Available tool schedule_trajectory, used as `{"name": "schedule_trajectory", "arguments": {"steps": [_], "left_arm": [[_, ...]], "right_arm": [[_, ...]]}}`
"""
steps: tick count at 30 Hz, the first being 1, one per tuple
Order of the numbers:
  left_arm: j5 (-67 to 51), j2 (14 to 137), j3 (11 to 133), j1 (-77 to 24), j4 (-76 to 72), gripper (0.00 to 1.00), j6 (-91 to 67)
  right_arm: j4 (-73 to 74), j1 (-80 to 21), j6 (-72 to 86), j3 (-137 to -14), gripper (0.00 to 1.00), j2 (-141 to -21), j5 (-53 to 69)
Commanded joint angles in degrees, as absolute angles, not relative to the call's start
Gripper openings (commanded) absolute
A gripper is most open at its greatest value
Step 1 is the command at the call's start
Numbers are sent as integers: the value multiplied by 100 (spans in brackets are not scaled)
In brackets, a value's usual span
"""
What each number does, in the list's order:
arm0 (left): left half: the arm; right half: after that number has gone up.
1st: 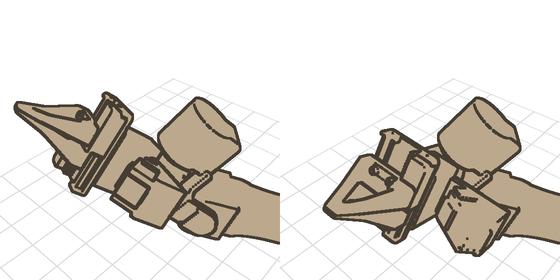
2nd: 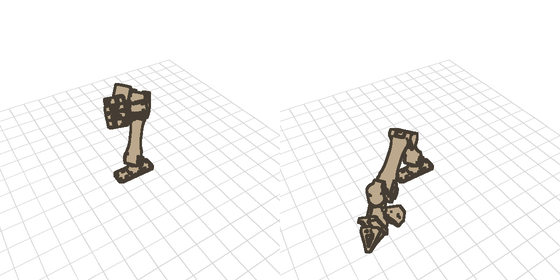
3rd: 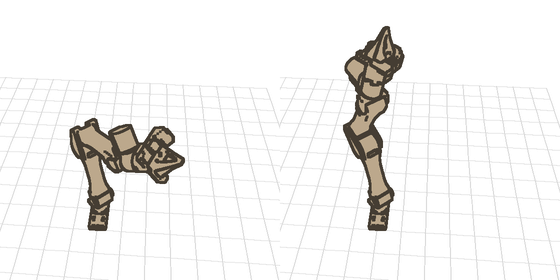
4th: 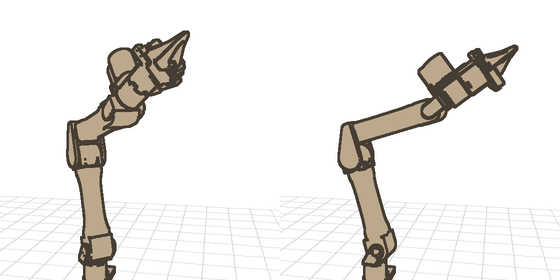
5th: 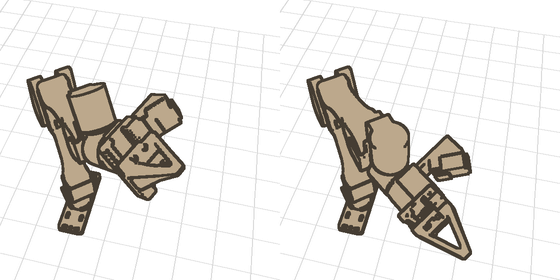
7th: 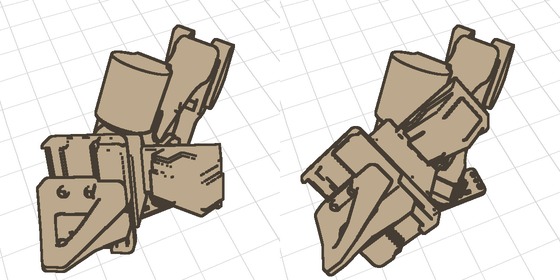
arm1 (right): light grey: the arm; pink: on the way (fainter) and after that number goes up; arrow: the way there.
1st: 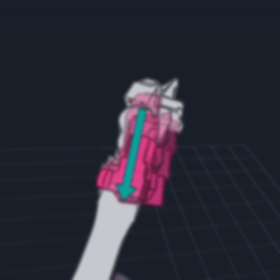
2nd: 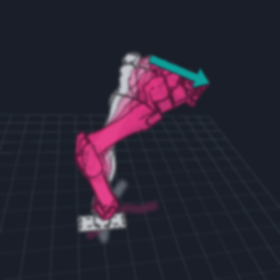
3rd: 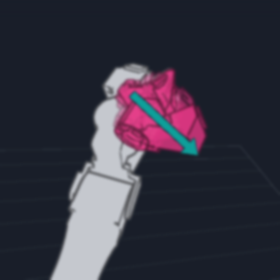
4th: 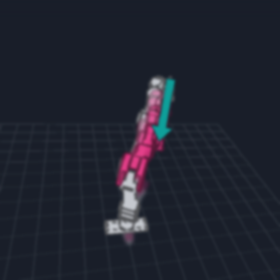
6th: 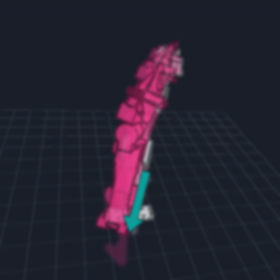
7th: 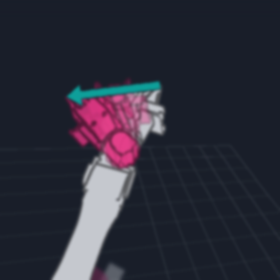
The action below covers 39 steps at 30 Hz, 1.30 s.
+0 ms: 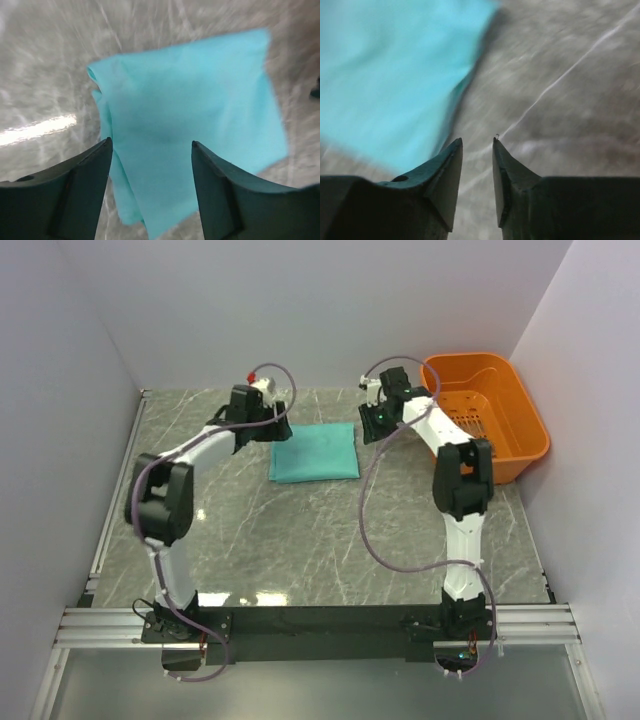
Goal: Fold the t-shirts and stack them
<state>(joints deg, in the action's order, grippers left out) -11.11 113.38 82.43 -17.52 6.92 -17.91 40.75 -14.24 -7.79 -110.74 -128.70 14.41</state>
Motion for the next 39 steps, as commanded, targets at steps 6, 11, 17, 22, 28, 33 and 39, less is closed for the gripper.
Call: {"name": "schedule_trajectory", "arguments": {"steps": [6,11,17,22,28,33,39], "left_arm": [[-1116,9765,6778,-1714,465,71,-2355],[-818,9887,6381,-1705,457,70,-2663],[-703,10318,6521,-1705,518,69,-2742],[-1035,10818,6837,-1714,624,66,-2769],[-1370,11127,6908,-1767,484,58,-2918],[-1564,11189,6882,-1837,466,47,-3041],[-1705,11171,6820,-1837,431,21,-3103]], "right_arm": [[4289,-1459,-2250,-9134,47,-10127,3805],[4210,-1415,-2127,-8509,48,-9124,4217],[4104,-1082,-2083,-8104,50,-8561,4561],[4034,-791,-2048,-7963,50,-8604,4878],[4008,-607,-2039,-7893,50,-8596,5010],[3973,-510,-2004,-7840,51,-8604,5054],[3964,-404,-1995,-7805,51,-8613,5150]]}}
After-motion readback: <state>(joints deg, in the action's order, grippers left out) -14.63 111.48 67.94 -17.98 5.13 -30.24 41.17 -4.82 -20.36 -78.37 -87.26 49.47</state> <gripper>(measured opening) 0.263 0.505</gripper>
